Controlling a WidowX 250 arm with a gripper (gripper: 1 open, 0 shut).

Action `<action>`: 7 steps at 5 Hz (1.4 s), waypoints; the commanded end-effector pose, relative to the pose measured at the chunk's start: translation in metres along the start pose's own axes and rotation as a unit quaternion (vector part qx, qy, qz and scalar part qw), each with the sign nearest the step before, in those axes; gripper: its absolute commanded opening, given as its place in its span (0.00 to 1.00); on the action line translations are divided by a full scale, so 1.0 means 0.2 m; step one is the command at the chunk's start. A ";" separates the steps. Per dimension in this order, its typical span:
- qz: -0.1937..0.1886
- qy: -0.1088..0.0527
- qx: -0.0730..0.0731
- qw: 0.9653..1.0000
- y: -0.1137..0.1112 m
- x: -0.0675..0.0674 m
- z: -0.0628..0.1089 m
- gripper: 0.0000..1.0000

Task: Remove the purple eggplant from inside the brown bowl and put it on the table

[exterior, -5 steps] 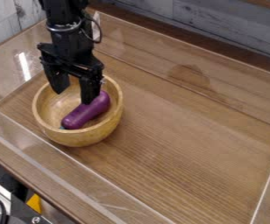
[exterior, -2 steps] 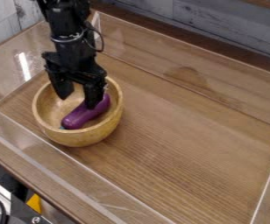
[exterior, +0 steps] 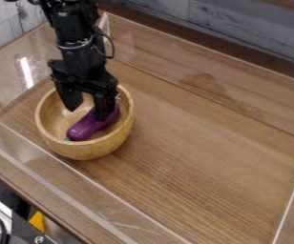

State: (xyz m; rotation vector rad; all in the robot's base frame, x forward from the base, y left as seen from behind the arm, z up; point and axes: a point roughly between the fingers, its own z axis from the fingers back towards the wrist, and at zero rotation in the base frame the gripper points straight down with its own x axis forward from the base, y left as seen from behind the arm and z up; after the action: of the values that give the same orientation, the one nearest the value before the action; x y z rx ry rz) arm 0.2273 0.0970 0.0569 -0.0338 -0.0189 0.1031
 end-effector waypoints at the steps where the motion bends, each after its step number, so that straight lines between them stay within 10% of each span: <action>1: 0.006 -0.013 0.000 1.000 0.01 0.01 0.02 1.00; 6: 0.018 -0.010 0.000 1.000 0.02 0.03 -0.05 1.00; 7: 0.020 -0.009 0.000 1.000 0.02 0.03 -0.06 0.00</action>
State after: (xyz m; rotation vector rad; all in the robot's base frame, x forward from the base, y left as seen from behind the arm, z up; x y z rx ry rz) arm 0.2300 0.0973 0.0396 -0.0450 -0.0113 0.1380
